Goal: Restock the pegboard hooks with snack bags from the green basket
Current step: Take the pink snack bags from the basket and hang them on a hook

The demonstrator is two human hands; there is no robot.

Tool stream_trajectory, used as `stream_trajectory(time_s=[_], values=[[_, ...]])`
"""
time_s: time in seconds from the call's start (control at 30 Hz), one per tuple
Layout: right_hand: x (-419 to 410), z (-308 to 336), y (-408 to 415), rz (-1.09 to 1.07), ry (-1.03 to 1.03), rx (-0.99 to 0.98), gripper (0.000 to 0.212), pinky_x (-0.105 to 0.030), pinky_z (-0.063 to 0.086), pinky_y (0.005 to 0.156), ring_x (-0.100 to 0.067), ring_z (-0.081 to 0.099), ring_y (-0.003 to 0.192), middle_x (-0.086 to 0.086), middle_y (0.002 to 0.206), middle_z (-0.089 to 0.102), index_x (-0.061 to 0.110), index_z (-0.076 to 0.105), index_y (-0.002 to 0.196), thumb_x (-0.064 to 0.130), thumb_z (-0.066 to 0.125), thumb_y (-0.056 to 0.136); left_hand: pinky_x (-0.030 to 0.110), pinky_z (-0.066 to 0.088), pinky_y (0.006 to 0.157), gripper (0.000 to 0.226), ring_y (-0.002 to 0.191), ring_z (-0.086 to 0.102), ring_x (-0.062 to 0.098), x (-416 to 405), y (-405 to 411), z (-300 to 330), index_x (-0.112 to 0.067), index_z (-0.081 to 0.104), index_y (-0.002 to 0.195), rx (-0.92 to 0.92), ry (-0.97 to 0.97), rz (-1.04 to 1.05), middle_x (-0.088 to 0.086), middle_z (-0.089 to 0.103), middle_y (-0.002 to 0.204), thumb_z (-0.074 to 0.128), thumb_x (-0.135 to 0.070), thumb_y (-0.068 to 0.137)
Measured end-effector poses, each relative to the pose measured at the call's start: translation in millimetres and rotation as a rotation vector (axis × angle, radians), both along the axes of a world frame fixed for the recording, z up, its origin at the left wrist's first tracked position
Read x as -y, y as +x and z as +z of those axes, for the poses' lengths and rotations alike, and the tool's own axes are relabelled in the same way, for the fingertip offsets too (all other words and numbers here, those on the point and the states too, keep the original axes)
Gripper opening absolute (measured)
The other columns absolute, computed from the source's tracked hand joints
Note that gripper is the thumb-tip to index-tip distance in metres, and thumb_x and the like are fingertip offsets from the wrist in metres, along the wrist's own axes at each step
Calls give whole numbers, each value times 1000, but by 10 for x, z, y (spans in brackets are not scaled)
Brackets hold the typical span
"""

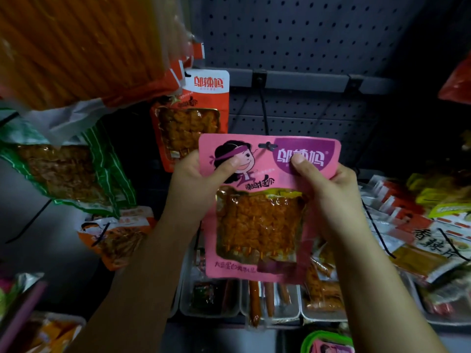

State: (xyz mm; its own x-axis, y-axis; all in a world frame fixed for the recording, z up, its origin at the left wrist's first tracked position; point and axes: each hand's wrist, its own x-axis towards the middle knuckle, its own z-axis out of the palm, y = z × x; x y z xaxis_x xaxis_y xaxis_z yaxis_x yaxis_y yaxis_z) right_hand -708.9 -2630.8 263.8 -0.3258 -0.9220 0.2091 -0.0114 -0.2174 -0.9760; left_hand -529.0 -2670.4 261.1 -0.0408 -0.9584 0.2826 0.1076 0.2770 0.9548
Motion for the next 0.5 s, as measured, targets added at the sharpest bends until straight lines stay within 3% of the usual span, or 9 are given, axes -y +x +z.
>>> stream_trajectory(time_s=[0.17,0.3,0.4,0.5], values=[[27,-40,-32,25,-33,-12,8,-17,52,62,-12,73,75,3,81,76,30,75,77,35,70,82,15,53,57,12,73,72,6,65,-28,-66,-31,67,81,13,-9,24,-13,74,78,72,-20,79],[127,-97,-64,29,-29,-5,8,-15,52,60,-9,72,74,5,80,76,29,76,79,36,71,79,13,53,62,15,80,71,4,192,-48,-90,-30,65,91,20,-41,42,-15,74,85,71,-20,82],[248,-194,-125,16,-2,-59,5,-17,53,63,-5,70,74,8,80,76,25,73,80,25,70,84,13,53,70,21,88,69,1,342,-23,-136,-32,61,98,58,-77,14,-18,73,92,66,-15,86],[419,-240,-170,-33,-11,-132,12,-9,47,58,4,64,64,16,67,71,23,68,77,20,66,88,13,52,71,24,87,67,-2,534,9,-230,-30,60,95,68,-32,34,-17,72,87,63,-8,87]])
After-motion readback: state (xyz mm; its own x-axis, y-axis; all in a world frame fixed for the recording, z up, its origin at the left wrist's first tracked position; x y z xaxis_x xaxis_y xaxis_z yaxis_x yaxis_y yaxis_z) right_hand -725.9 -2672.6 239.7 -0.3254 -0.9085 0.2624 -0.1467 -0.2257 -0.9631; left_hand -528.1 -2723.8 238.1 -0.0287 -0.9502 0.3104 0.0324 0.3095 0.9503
